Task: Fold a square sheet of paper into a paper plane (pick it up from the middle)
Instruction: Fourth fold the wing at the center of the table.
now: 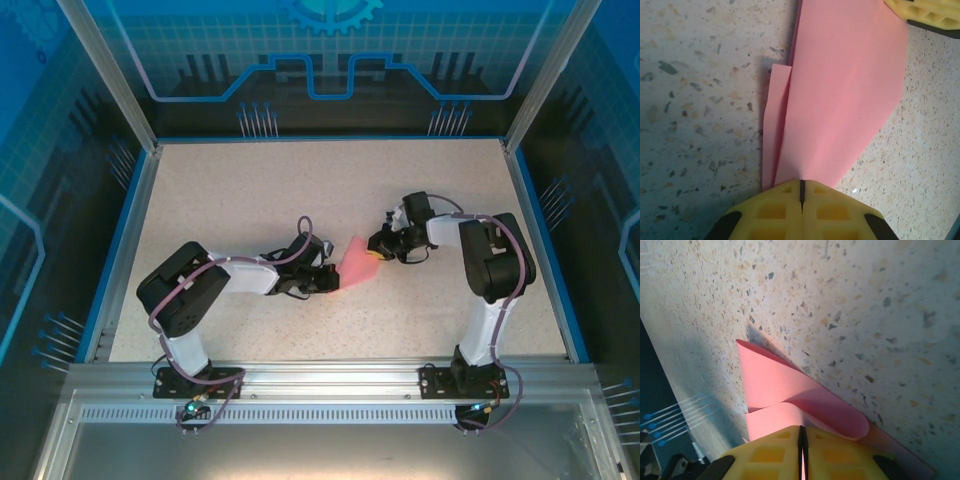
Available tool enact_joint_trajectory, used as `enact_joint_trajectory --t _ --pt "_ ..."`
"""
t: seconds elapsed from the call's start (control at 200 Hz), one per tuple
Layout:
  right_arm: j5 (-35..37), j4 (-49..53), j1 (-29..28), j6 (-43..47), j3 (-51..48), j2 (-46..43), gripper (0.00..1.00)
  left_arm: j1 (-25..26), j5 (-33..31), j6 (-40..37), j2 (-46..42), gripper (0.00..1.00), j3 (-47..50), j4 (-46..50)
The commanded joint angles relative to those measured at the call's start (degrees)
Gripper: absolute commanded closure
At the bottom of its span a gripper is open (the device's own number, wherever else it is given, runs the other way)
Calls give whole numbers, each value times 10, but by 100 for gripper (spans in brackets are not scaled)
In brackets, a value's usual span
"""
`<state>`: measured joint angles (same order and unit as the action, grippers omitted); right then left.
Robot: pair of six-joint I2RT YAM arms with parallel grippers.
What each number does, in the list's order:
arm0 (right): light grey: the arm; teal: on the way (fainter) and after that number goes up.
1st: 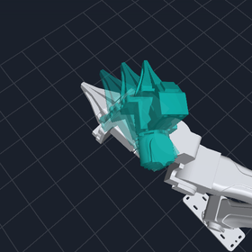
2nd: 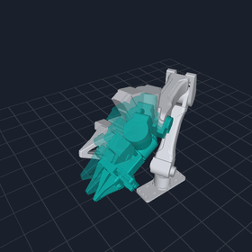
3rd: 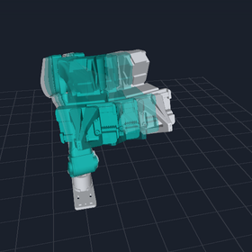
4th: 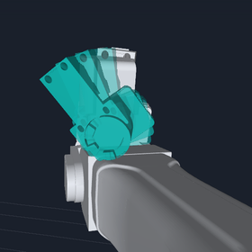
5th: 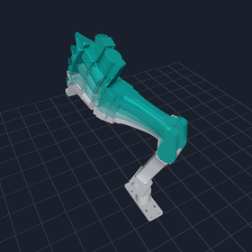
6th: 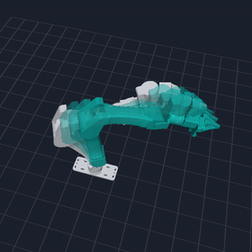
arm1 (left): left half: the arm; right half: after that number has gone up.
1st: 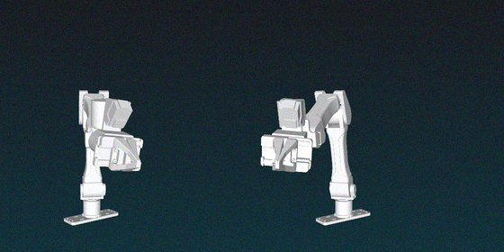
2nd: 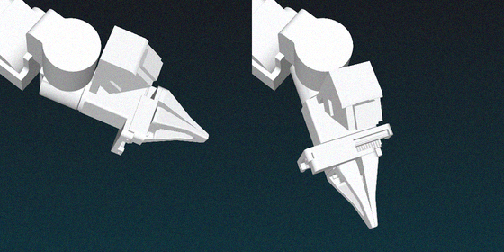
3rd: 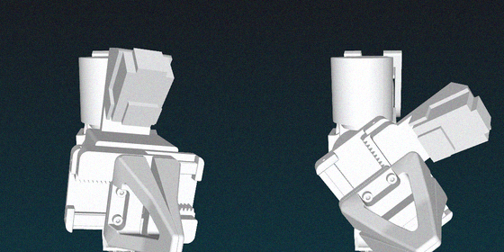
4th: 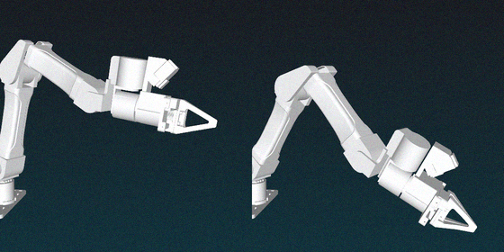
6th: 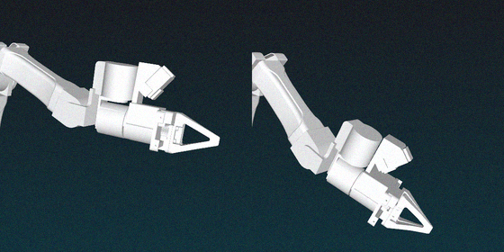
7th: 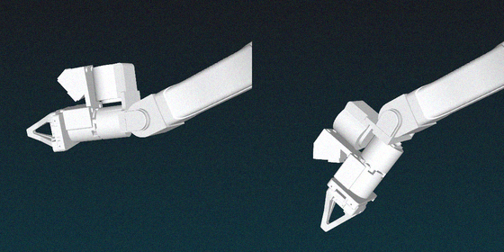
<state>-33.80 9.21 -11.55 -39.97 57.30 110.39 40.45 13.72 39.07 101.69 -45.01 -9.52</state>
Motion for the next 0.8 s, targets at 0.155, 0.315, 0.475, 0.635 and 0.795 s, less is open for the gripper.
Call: enact_joint_trajectory --t 0.155,0.315,0.475,0.635,0.795 --pt "134 6 51 -48 34 21 87 -1 -17 7 2 99 43 123" --pt "144 2 57 -75 43 24 87 -1 -15 9 4 99 43 119" --pt "149 -7 65 -111 46 27 87 -1 -14 8 4 99 42 120" --pt "129 -38 61 -107 30 -13 87 0 -11 6 1 99 35 122" --pt "139 -16 11 -40 4 -85 87 0 -9 4 5 99 26 122"
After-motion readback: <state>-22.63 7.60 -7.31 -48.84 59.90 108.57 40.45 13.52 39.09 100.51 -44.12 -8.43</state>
